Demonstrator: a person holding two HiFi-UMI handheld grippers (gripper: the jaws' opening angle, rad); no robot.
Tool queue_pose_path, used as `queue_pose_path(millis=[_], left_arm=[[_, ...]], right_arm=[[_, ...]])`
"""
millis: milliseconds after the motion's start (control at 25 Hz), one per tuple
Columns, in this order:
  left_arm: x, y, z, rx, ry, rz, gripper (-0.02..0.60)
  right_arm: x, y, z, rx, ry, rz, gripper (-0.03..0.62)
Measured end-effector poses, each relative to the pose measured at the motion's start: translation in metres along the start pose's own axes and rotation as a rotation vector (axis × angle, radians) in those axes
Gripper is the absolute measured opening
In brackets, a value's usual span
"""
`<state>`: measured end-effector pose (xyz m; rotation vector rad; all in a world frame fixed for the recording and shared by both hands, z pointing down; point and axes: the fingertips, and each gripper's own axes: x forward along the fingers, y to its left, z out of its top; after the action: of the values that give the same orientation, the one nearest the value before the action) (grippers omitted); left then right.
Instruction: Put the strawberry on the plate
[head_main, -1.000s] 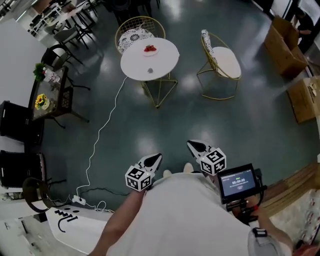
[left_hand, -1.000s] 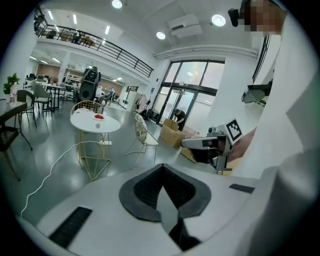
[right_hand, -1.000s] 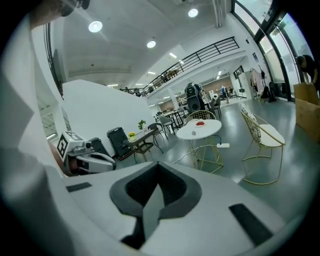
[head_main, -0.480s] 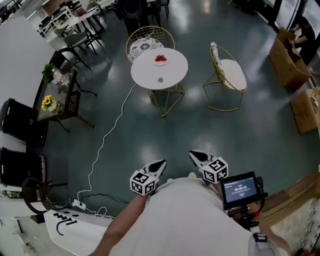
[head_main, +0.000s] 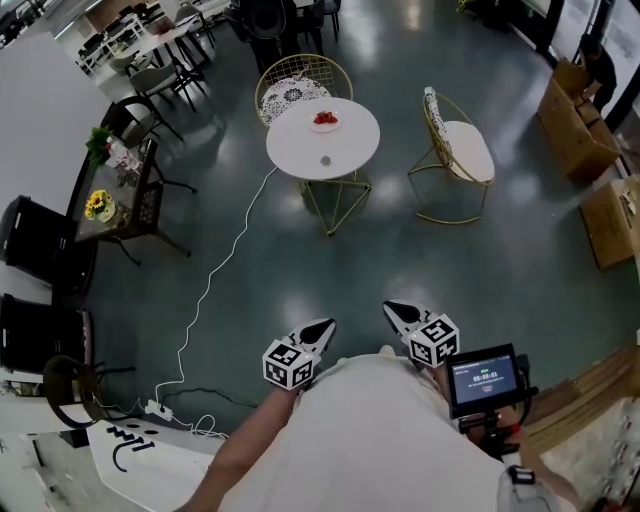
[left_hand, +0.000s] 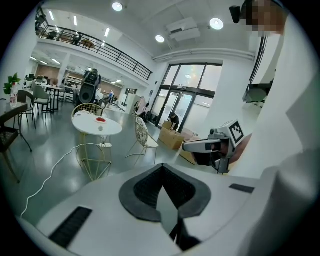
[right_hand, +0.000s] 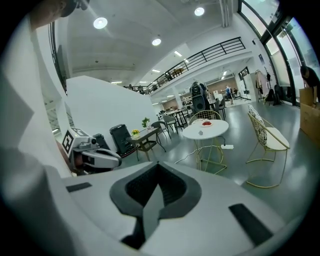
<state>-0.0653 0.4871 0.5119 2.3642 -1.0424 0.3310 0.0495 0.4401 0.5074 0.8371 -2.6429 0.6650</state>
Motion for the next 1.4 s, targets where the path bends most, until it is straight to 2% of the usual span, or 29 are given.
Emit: queue_pose_path(millis=[560,1040,1240,1400], left_arm=[[-0.047,0.025,-0.016,-0.026,-0.022,0.024,0.003],[-0.091,0.057,-0.03,-0.061,-0.059,0.073,0.003],[-0.096,0.083,-0.026,-0.063,-0.074,0.091,0.003],[-0.083,0.078,-0.025,-0.076,-0.055,0.086,0.003]], right_arm=[[0.027,0.038,0.001,-0.021,0.024,-0.005,0.005],[0.064,0.076,0.006,-0.114,0.064,0.034,0.005],[0.089,0.078,0.014,-0.139,0.068,0.042,0.005],[0.084,0.066,0.013,-0.119,0.087,0.043,0.005]])
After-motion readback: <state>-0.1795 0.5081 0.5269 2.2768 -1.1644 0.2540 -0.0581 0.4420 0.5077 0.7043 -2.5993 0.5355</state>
